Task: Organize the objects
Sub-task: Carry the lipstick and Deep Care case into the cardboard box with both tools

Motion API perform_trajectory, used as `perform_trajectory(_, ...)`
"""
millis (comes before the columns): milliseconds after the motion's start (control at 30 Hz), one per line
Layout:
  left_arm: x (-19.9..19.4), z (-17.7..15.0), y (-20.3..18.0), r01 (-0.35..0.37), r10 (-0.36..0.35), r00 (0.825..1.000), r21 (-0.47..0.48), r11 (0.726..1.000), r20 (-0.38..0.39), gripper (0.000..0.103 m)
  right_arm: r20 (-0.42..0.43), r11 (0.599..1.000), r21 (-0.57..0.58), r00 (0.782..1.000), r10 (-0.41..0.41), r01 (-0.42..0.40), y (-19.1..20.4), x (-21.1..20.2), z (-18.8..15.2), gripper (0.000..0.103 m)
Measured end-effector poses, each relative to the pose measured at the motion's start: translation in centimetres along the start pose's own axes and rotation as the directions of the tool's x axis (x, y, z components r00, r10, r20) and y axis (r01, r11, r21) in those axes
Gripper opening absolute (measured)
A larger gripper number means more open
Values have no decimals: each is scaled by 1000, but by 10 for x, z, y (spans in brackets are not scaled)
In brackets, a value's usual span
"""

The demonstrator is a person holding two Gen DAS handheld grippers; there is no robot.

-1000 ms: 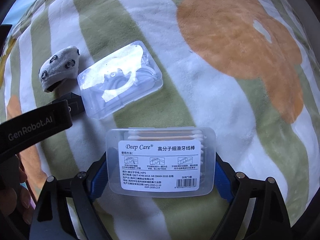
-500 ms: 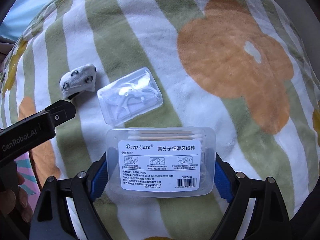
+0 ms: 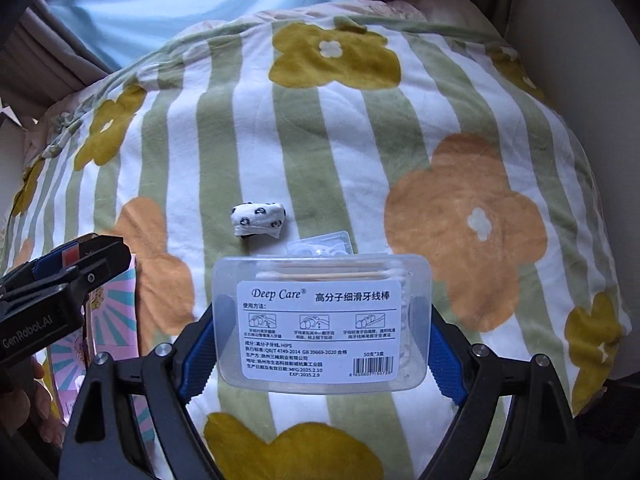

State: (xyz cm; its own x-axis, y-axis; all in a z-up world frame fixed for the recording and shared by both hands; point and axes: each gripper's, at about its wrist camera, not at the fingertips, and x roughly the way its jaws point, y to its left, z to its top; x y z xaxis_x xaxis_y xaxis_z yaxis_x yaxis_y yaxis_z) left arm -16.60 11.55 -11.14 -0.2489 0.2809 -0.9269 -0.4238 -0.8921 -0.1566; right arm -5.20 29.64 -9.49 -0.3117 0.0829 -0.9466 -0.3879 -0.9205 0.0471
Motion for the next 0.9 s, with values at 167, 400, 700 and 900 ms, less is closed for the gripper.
perform_trajectory(167,-50,-23,11,2,0,999,-49,999,43,84,33,998,-56,999,23,-21,8,-36,-9,86)
perform_trajectory(400,-87,-65,10,10,-4,997,-78,997,82,84,77,994,-106,997,30,-22,10,-68,-38,86)
perform_trajectory(700,-106,-99,10,26,-15,994,-101,995,108,84,93,993,-119,995,37,-25,13,-82,-57,86)
perform_trajectory(900,-120,-107,24,20,0,990,-140,990,139,84,105,985,-166,993,62,-44,32,-88,-57,86)
